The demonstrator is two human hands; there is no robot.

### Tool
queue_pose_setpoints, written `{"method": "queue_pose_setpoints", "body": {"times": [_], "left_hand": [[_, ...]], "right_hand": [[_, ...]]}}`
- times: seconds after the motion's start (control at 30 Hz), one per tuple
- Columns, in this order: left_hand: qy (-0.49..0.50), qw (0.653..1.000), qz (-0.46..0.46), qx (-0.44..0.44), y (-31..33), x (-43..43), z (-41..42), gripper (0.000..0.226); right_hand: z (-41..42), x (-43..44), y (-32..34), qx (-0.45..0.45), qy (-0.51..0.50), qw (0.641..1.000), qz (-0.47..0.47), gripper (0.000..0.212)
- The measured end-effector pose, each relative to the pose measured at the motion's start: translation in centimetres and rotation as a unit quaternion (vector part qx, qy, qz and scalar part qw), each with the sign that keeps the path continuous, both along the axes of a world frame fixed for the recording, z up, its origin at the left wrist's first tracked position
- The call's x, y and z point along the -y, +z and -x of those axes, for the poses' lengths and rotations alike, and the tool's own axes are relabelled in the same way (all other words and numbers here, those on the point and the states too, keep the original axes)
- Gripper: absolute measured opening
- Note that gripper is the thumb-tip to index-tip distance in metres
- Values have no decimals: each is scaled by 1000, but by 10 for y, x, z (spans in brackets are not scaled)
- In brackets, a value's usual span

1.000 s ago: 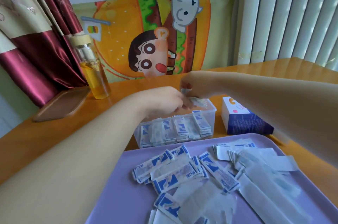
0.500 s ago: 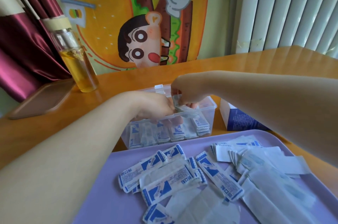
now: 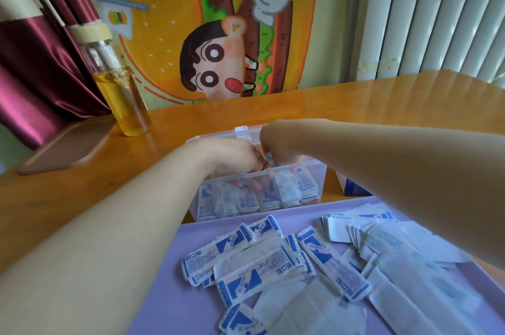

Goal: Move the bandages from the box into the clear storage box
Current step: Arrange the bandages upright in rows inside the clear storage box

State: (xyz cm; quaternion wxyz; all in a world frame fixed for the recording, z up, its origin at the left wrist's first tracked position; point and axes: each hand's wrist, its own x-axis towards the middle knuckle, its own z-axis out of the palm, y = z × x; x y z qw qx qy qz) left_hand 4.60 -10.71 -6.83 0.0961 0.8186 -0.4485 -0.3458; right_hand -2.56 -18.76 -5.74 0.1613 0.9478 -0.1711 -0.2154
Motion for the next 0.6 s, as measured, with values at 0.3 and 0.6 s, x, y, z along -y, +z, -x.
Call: {"method": "queue_pose_setpoints", "body": {"times": [0.3,0.6], "left_hand": [[35,998,17,-40,0,-4,-1,16],[31,999,17,-25,-1,-4,0,19]], "right_hand": [[-2,2,-4,43,12,999,14,15],[-1,3,-5,80,-2,997,-12,19]]}}
